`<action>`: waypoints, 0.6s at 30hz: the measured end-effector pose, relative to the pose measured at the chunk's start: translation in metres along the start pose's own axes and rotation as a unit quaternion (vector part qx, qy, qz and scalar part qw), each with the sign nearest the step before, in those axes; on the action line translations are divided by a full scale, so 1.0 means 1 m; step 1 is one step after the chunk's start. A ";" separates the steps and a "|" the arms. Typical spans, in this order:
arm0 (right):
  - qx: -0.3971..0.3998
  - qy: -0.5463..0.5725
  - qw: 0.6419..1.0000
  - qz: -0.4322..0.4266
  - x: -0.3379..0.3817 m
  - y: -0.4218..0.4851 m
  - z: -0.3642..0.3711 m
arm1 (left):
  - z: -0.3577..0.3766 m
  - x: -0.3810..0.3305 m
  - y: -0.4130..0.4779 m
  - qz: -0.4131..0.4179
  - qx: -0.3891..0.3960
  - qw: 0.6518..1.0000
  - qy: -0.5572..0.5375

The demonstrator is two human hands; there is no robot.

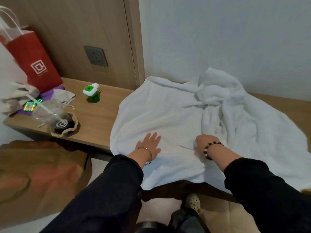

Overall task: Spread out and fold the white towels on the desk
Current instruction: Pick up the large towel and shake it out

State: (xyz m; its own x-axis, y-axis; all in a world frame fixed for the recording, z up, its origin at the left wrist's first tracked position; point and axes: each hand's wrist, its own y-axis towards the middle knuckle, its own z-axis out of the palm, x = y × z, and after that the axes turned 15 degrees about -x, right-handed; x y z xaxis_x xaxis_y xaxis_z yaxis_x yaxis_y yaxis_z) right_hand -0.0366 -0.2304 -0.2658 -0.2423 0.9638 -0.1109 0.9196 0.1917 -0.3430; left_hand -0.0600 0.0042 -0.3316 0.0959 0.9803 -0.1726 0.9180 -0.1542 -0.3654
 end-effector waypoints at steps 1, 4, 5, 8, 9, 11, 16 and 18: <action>0.064 0.017 0.998 0.024 -0.003 -0.003 -0.003 | 0.001 0.000 0.002 -0.013 0.003 1.000 0.007; 0.142 0.096 0.985 0.032 -0.013 -0.008 -0.007 | -0.007 -0.002 0.006 -0.026 0.017 0.999 0.009; 0.093 0.150 0.984 0.013 -0.018 -0.007 -0.006 | -0.012 -0.004 0.008 -0.027 0.019 0.999 0.014; -0.245 0.352 0.901 0.071 -0.039 -0.010 -0.011 | -0.021 -0.017 0.017 -0.043 -0.016 0.999 0.017; -0.360 0.345 0.858 0.123 -0.049 -0.009 -0.015 | -0.025 -0.024 0.020 -0.056 -0.033 0.998 0.012; -0.451 0.324 0.792 0.254 -0.073 -0.004 -0.018 | -0.031 -0.039 0.030 -0.066 -0.067 0.995 -0.016; -0.239 0.531 0.720 0.378 -0.110 0.016 -0.010 | -0.032 -0.076 0.056 -0.076 -0.090 0.990 -0.083; -0.173 0.518 0.770 0.329 -0.116 0.023 0.003 | -0.028 -0.081 0.064 -0.081 -0.089 0.992 -0.043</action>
State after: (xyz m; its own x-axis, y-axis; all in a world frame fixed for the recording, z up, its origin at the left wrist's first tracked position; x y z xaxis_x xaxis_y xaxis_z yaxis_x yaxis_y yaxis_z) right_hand 0.0117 -0.3383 -0.2637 0.5235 0.4694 0.7111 0.8091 -0.5354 -0.2423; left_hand 0.0016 -0.0811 -0.3152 -0.0846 0.9752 -0.2046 0.9730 0.0366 -0.2280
